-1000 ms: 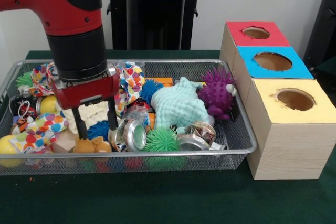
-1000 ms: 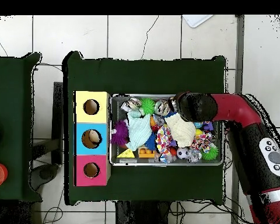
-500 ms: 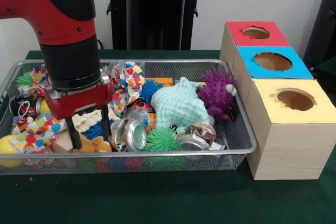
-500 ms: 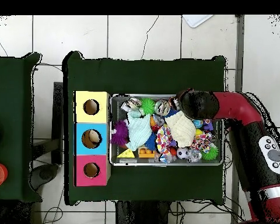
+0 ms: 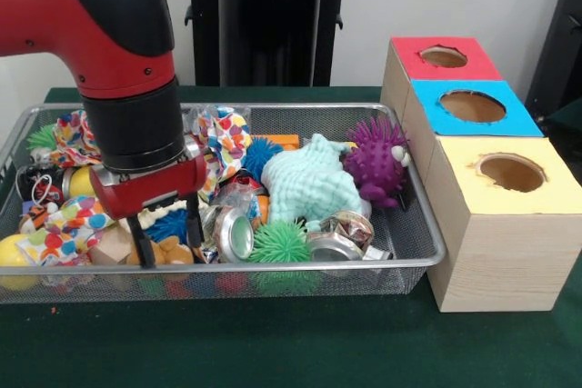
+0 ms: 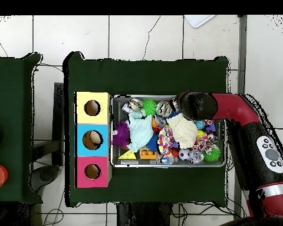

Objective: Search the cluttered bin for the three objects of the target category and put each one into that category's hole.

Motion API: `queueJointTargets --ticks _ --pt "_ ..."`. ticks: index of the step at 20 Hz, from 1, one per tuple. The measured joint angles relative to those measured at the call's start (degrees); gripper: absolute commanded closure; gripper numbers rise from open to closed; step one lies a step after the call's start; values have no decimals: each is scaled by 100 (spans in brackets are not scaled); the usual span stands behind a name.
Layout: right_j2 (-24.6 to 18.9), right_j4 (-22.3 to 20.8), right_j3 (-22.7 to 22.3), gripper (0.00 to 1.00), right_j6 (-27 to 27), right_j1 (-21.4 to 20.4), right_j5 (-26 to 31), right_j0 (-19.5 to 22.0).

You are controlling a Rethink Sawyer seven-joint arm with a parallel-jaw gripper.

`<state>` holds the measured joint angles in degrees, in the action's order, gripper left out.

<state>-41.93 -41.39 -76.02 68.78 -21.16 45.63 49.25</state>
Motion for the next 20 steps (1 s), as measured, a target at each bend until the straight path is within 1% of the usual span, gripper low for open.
queueJointTargets --ticks 13,18,20 --pt "334 -32 199 0 0 -91 166 -367" --pt "563 -156 264 0 0 -172 168 -621" --pt "608 -177 283 0 0 -183 169 -662"
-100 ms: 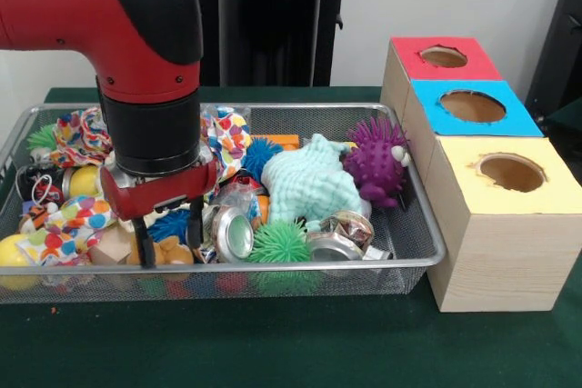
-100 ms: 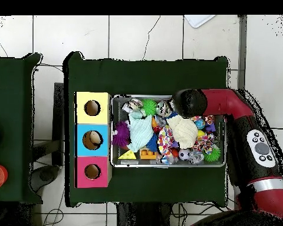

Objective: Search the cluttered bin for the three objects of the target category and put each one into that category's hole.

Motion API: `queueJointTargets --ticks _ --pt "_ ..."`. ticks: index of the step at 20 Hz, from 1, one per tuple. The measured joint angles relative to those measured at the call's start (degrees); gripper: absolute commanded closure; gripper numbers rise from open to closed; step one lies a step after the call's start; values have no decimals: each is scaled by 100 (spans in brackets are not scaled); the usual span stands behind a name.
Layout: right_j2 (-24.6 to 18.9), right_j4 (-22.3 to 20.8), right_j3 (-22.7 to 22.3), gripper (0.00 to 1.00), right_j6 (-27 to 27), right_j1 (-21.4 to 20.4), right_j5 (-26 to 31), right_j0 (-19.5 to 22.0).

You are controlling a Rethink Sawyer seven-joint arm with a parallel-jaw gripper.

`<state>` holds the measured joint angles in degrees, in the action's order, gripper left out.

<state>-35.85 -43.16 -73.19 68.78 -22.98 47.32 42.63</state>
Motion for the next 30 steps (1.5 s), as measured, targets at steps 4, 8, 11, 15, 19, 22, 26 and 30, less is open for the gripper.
queueJointTargets --ticks 4,8,11,15,19,22,26,30 --pt "123 -28 17 100 0 8 0 -72" --pt "264 -35 18 100 0 70 0 -109" --pt "312 -41 18 100 0 88 -1 -122" --pt "365 -45 19 100 0 76 -1 -161" --pt "457 -45 16 100 0 21 24 -252" --pt "570 -45 -8 100 0 -92 134 -349" --pt "722 19 -187 100 0 -378 475 -484" --pt "871 170 -503 100 0 -768 926 -626"
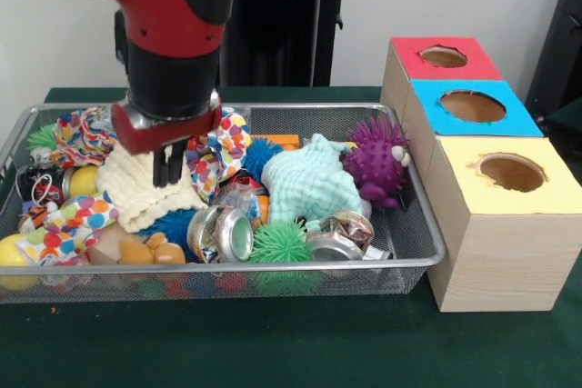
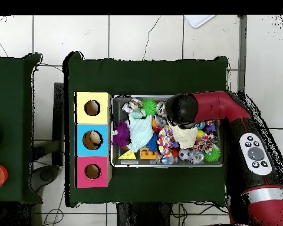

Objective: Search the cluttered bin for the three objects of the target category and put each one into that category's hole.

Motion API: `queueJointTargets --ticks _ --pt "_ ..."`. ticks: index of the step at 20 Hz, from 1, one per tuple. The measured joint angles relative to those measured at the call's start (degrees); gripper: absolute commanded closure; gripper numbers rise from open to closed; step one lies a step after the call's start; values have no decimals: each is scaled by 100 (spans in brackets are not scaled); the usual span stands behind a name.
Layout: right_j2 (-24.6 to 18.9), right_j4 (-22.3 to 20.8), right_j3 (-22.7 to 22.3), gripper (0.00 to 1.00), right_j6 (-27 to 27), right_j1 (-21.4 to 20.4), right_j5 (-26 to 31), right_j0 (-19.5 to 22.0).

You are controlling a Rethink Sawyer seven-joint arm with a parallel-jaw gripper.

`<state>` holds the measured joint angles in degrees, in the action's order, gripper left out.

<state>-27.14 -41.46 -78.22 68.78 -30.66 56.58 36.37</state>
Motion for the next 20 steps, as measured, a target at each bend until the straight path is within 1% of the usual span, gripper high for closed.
queueJointTargets --ticks 4,6,11,12,15,18,20 --pt "75 137 -262 100 0 -301 236 -88" --pt "108 243 -481 100 0 -521 276 -148" --pt "126 366 -709 100 0 -665 271 -184" --pt "130 400 -860 0 0 -673 194 -185" --pt "126 402 -913 0 0 -665 132 -177" --pt "127 398 -1089 0 0 -609 -291 -88" --pt "116 398 -1162 0 0 -523 -769 57"
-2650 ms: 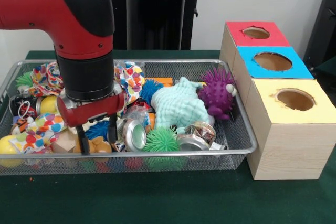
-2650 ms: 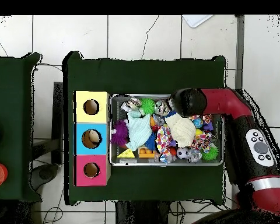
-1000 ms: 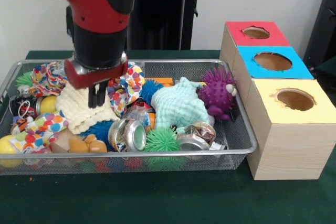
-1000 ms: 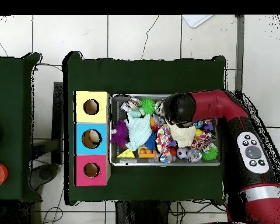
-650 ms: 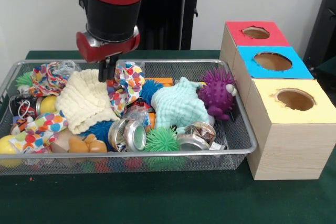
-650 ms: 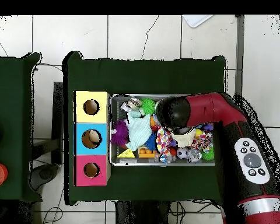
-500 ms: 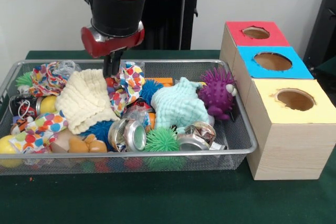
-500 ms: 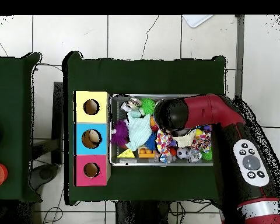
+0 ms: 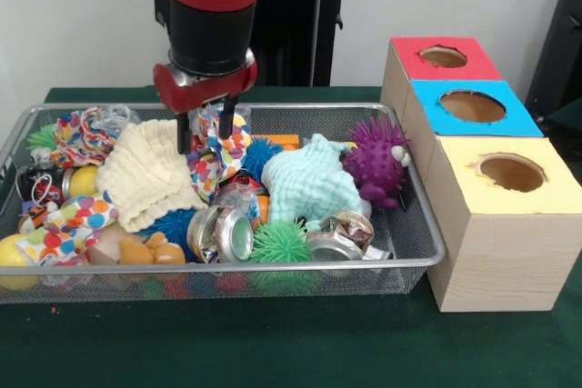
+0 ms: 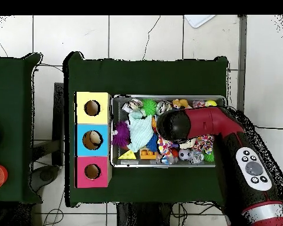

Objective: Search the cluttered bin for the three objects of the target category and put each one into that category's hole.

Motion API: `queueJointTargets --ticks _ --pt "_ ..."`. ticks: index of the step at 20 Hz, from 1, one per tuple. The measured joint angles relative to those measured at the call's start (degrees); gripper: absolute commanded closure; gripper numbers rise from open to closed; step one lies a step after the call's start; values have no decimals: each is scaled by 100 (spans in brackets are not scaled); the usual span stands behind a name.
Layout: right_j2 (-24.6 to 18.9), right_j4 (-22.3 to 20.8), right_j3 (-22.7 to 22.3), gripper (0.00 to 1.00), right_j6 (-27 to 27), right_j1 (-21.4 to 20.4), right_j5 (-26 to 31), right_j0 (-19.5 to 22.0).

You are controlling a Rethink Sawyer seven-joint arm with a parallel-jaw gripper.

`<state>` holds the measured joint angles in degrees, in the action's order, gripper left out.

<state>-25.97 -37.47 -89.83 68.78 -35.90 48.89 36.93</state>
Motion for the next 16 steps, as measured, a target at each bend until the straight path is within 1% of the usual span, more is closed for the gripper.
queueJointTargets --ticks 3,6,7,10,16 --pt "-10 0 1 0 0 97 -355 145" --pt "-17 -6 17 0 0 196 -558 276" --pt "-21 -12 51 0 0 299 -633 378" --pt "-31 -20 112 0 0 422 -634 455" --pt "-83 -56 250 0 0 582 -634 464"
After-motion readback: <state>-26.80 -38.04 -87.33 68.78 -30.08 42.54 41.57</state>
